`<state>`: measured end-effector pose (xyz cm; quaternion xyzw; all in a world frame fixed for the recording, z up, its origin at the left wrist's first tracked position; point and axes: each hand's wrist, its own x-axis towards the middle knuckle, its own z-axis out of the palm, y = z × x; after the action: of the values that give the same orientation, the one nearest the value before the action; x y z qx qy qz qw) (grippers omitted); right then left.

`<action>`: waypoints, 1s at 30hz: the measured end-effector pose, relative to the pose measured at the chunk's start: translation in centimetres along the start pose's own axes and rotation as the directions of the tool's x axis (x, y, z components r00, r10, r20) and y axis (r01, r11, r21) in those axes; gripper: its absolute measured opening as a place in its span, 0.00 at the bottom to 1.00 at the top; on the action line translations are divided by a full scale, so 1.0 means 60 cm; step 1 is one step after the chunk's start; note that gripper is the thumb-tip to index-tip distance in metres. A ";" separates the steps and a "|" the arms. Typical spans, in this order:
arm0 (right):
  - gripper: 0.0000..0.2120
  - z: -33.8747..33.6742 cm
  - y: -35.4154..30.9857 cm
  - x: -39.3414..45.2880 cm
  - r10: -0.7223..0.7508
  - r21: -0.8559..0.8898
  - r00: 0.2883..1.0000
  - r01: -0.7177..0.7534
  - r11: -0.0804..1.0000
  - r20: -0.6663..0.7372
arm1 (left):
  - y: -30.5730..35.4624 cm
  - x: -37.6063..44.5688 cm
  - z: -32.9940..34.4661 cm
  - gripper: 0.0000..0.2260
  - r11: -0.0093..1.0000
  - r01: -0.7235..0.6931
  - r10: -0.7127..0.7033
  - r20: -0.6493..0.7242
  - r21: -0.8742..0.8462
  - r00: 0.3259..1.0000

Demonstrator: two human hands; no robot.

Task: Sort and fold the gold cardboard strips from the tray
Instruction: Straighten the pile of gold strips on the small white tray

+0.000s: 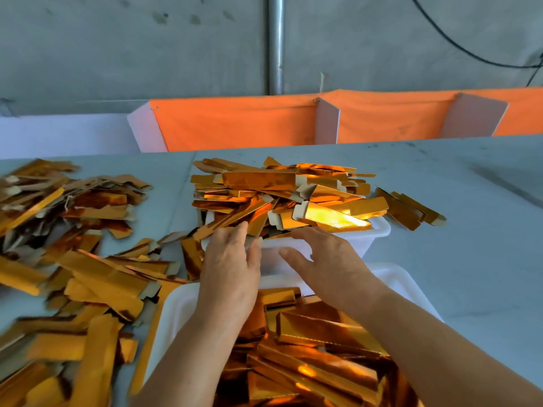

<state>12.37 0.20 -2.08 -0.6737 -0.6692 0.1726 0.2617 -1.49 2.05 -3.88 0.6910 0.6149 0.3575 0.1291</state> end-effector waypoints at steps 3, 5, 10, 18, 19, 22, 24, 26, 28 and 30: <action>0.20 -0.001 -0.005 0.008 0.008 -0.022 0.999 -0.009 1.000 -0.031 | -0.005 0.001 0.000 0.20 1.000 -0.004 0.004 -0.005 -0.011 1.000; 0.18 0.001 -0.005 0.007 0.012 -0.001 0.997 -0.012 1.000 -0.072 | -0.005 0.003 -0.001 0.20 1.000 -0.009 0.008 -0.009 -0.022 1.000; 0.17 0.010 0.002 0.004 -0.021 -0.007 0.993 0.021 1.000 -0.115 | -0.005 0.004 -0.001 0.19 0.999 -0.029 0.029 -0.026 -0.029 0.999; 0.18 0.011 0.006 0.006 -0.047 -0.010 0.992 0.046 0.999 -0.114 | -0.005 0.007 0.000 0.19 0.999 -0.001 -0.001 -0.044 -0.040 0.999; 0.18 0.012 0.006 0.007 -0.050 -0.013 0.992 0.049 0.999 -0.112 | -0.006 0.009 -0.001 0.19 0.999 0.004 -0.007 -0.051 -0.044 0.999; 0.18 0.013 0.007 0.009 -0.054 -0.015 0.991 0.053 0.998 -0.120 | -0.007 0.011 -0.002 0.18 0.999 0.005 -0.007 -0.051 -0.036 0.999; 0.18 0.014 0.007 0.011 -0.051 -0.019 0.991 0.049 0.999 -0.124 | -0.008 0.011 -0.002 0.18 1.000 -0.005 0.004 -0.037 -0.026 0.999; 0.18 0.015 0.007 0.011 -0.050 -0.024 0.992 0.047 0.999 -0.118 | -0.008 0.011 -0.002 0.18 1.000 -0.007 0.006 -0.032 -0.018 0.999; 0.18 0.016 0.007 0.011 -0.052 -0.032 0.992 0.048 0.998 -0.119 | -0.008 0.012 -0.003 0.17 0.999 0.004 -0.005 -0.033 -0.033 0.999; 0.18 0.017 0.007 0.010 -0.047 -0.039 0.991 0.042 0.998 -0.123 | -0.007 0.012 -0.002 0.17 0.999 0.020 -0.021 -0.036 -0.038 0.999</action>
<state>12.13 0.92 -3.09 -0.6726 -0.6695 0.1124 0.2943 -1.91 2.79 -3.79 0.6755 0.6174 0.3800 0.1345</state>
